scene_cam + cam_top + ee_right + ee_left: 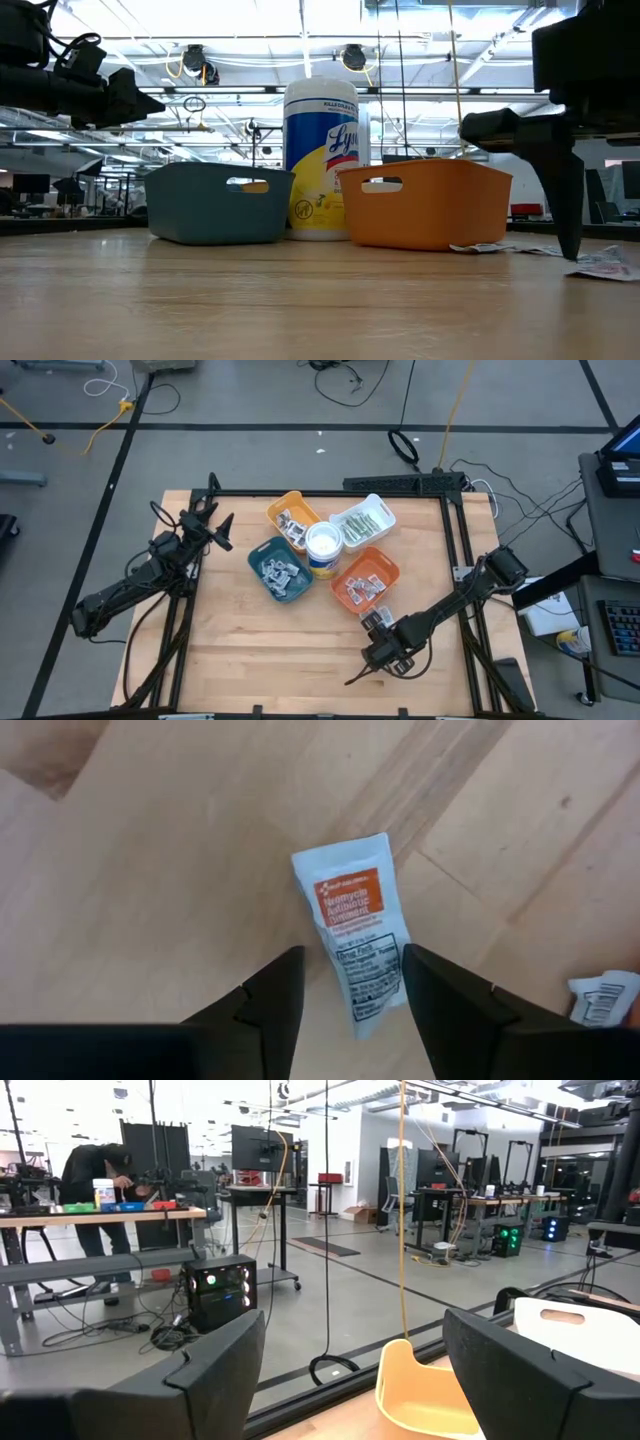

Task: Pick & Place First Aid Supplies
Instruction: Put the orange pad into the orange bin

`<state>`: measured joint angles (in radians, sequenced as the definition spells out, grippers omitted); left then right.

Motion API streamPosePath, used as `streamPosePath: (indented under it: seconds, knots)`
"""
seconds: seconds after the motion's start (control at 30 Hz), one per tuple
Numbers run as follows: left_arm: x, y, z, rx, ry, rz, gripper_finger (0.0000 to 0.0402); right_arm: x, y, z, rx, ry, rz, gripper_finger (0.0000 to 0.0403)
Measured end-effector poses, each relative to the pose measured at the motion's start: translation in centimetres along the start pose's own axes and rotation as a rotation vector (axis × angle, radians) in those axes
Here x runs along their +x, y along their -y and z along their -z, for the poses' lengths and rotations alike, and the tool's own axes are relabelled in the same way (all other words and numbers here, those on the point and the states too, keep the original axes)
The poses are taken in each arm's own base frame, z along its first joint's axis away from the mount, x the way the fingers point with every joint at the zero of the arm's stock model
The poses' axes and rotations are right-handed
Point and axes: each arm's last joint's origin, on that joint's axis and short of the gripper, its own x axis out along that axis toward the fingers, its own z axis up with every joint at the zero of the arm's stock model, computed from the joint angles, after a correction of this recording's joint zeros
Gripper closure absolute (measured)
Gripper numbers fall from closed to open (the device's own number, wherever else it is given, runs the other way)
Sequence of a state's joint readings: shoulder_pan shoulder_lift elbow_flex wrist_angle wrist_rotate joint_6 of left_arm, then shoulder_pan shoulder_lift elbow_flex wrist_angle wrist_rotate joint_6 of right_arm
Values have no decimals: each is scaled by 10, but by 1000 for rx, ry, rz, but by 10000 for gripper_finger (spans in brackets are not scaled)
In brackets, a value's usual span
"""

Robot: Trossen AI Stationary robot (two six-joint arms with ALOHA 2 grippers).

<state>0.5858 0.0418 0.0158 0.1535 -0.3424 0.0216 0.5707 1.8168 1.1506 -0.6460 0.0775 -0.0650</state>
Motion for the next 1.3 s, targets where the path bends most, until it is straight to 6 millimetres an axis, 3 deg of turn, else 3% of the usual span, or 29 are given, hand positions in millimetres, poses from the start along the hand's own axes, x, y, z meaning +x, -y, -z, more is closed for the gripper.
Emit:
streamPosePath:
  seconds: [0.17,0.43,0.6,0.83,1.03,1.3]
  knots:
    - [0,0,0,0,0,0,94,2,0,1,3,14,-1,275]
    - [0,0,0,0,0,0,94,3,-1,2,106,11,-19,393]
    - [0,0,0,0,0,0,94,-3,-3,3,242,11,-49,398]
    - [0,0,0,0,0,0,94,-45,0,-2,458,40,-50,401]
    - [0,0,0,0,0,0,94,-77,9,-4,770,57,69,402]
    - [0,0,0,0,0,0,94,-99,27,2,1196,-4,171,402]
